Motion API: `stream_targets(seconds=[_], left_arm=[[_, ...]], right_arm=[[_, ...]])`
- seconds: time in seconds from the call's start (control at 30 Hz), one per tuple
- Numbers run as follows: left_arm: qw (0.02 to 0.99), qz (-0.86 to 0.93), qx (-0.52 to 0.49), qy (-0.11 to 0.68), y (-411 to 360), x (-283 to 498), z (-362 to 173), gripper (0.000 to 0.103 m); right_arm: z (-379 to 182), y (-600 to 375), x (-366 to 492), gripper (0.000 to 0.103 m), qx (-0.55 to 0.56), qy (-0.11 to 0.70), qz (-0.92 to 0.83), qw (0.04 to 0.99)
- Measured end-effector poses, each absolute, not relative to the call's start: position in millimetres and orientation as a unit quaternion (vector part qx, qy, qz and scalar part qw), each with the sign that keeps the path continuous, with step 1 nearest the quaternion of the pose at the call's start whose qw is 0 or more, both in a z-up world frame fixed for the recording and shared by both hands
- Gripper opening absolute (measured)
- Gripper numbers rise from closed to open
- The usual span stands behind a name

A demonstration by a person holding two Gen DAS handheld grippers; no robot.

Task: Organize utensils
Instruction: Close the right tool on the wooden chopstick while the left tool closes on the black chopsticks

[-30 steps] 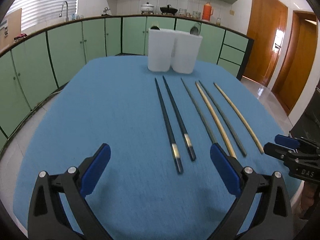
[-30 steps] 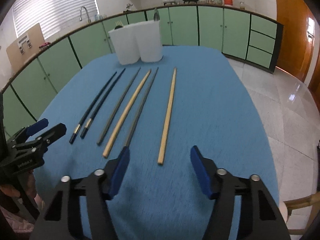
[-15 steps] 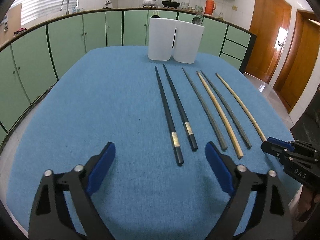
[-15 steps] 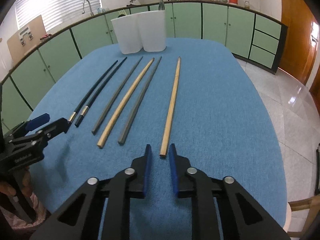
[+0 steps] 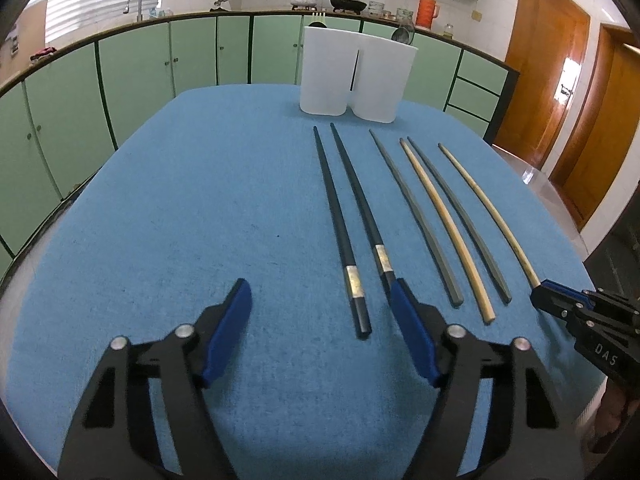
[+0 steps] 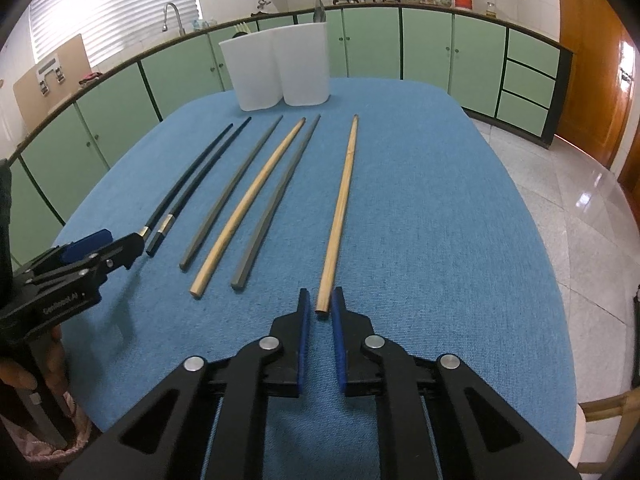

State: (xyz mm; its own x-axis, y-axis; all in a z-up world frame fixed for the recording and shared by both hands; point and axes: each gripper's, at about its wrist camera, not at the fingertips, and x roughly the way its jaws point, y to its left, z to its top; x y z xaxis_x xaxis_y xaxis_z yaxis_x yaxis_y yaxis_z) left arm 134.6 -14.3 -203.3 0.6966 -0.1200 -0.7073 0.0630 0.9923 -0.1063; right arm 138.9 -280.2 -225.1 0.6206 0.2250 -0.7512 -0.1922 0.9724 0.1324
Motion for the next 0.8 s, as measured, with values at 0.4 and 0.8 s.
stream_targets(seconds=[0.4, 0.8], left_arm=[[0.918, -0.044, -0.032, 0.393, -16, 127, -202, 0.044], [0.918, -0.044, -0.017, 0.394, -30, 121, -204, 0.031]], right_arm=[[-225, -281, 140, 0.011, 0.023, 0.421, 0.117, 0.899], [-226, -282, 140, 0.011, 0.031, 0.421, 0.116, 0.899]])
